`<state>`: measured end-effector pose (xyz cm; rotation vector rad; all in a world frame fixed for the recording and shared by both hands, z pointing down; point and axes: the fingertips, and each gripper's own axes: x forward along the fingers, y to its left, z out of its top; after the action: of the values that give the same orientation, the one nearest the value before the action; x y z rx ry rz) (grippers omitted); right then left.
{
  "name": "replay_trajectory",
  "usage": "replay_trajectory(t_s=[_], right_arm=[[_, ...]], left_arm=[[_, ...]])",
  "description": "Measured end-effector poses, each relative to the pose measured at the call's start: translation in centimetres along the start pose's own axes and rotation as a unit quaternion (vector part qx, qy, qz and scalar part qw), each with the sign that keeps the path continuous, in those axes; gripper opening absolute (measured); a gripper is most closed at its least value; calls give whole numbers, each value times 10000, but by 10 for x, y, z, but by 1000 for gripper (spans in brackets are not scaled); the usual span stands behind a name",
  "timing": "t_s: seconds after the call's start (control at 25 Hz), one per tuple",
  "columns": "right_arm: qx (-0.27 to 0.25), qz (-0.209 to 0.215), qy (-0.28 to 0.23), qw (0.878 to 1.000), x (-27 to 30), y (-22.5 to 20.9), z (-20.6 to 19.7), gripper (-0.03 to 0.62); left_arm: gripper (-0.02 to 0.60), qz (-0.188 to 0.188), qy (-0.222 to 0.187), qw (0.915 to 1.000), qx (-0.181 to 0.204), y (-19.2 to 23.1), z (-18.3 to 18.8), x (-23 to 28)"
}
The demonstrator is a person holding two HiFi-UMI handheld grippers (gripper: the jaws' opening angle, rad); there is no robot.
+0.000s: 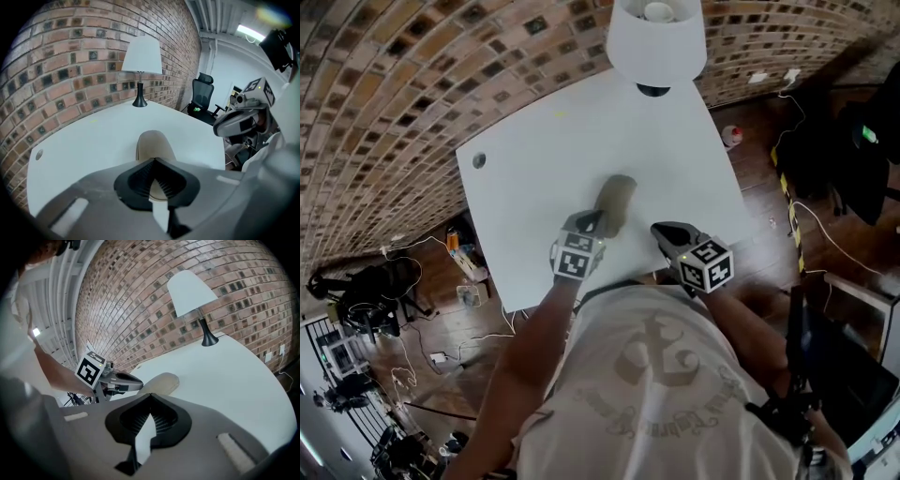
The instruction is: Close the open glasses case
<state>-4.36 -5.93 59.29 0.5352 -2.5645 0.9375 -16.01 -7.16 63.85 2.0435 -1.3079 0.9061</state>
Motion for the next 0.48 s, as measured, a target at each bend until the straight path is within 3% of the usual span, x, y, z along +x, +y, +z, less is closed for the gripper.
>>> replay_trajectory(t_s=[0.32,0.48], right_arm=[[-205,195,123,9995,-14,-12,1,9],[-337,153,159,9992,-18,-21,3,9]], left_arm=[[8,295,-309,9990,-130,-7,16,-9],[8,217,-708,9971,-200,-18,26,-17]])
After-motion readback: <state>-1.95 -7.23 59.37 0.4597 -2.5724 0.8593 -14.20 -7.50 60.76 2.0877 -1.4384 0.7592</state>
